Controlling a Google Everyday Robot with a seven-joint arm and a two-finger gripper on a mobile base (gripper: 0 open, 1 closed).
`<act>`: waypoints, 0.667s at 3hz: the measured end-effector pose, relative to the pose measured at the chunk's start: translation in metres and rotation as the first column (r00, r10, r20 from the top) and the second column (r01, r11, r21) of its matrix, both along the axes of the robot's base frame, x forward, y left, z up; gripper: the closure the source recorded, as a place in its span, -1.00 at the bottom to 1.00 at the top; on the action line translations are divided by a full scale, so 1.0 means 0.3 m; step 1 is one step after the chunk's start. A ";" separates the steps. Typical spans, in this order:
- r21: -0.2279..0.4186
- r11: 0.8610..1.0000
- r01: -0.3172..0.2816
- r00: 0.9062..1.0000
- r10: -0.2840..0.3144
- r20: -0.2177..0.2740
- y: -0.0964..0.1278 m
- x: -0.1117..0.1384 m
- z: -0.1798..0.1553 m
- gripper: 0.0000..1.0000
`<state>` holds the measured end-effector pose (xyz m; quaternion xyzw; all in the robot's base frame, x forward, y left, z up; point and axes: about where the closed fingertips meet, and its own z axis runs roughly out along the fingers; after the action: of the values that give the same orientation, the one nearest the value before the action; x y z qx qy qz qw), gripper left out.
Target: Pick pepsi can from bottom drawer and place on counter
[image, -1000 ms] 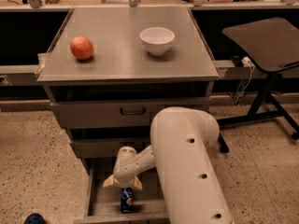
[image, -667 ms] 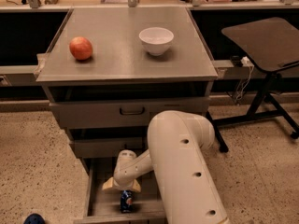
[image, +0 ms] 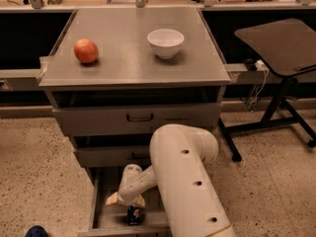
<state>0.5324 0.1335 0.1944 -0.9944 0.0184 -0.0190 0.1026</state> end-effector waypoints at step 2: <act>-0.064 0.998 -0.008 1.000 0.007 -0.016 0.053 -0.010 -0.135 -1.00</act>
Offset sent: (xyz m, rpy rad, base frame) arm -0.0029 0.0222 -0.0445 -0.0692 0.0137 0.0096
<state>0.5295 0.1493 0.1537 -0.9973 0.0149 -0.0116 0.0707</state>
